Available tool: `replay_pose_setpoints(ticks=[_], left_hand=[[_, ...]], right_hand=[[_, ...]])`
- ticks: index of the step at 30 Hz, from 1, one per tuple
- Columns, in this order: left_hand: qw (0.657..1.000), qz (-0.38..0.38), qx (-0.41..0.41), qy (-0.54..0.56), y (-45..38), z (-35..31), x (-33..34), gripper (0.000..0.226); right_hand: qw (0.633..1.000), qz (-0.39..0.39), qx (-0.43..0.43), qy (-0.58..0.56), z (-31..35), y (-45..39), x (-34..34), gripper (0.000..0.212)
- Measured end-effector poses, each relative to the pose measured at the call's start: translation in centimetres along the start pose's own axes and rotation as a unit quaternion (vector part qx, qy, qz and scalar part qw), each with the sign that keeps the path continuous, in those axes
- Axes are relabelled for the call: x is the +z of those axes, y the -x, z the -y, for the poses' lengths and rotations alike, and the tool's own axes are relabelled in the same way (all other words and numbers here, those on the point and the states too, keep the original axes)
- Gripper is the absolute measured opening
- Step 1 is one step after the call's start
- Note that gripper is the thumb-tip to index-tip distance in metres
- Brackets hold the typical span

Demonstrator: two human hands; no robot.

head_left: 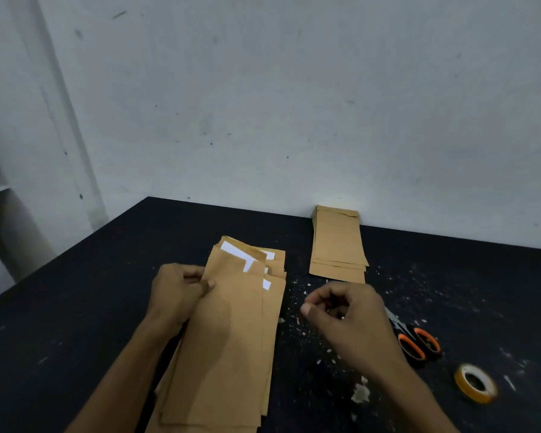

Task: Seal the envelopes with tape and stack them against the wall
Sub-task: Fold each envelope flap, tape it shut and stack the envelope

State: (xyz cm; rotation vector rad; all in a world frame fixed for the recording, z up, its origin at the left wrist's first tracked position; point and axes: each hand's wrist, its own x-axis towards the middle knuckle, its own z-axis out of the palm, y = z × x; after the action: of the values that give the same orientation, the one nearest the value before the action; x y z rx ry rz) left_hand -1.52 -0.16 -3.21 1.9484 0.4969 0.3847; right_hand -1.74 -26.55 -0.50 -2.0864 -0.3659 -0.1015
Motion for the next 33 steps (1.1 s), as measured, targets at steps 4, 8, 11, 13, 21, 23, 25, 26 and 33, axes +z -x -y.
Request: replay_pose_setpoints(ticks=[4, 8, 11, 13, 21, 23, 25, 26, 33], left_hand=[[0.997, 0.01, 0.008, -0.07, -0.2, -0.4, 0.0, 0.022], [0.994, -0.031, 0.057, -0.09, 0.5, -1.0, 0.0, 0.022], [0.993, -0.061, 0.087, -0.058, 1.0, -2.3, -0.4, 0.025], [0.996, -0.049, 0.078, -0.007, 1.2, -3.3, -0.8, 0.019], [0.979, 0.112, 0.126, 0.117, 3.6, -8.1, -1.5, 0.017], [0.973, 0.145, 0.147, 0.103, 4.4, -9.3, -1.3, 0.018], [0.966, 0.179, 0.164, 0.092, 5.0, -10.3, -1.0, 0.018], [0.963, 0.19, 0.172, 0.086, 5.2, -10.7, -0.8, 0.018], [0.953, 0.214, 0.201, 0.074, 5.0, -12.3, 0.9, 0.024]], right_hand=[[1.0, -0.013, -0.011, -0.004, 0.5, -0.4, -0.2, 0.015], [1.0, -0.002, -0.009, 0.007, 1.0, -0.3, -0.3, 0.016], [1.0, -0.005, -0.015, 0.009, 1.4, -0.4, -0.6, 0.017], [0.999, -0.021, -0.027, 0.004, 1.8, -0.6, -0.9, 0.015], [0.994, -0.087, -0.07, 0.004, 4.2, -2.5, -4.1, 0.034], [0.996, -0.061, -0.064, -0.025, 4.7, -2.9, -5.2, 0.032], [0.997, -0.016, -0.05, -0.058, 5.0, -3.2, -6.1, 0.028], [0.997, 0.004, -0.046, -0.065, 5.1, -3.3, -6.5, 0.026], [0.991, 0.032, -0.026, -0.13, 3.9, -4.1, -7.8, 0.02]])
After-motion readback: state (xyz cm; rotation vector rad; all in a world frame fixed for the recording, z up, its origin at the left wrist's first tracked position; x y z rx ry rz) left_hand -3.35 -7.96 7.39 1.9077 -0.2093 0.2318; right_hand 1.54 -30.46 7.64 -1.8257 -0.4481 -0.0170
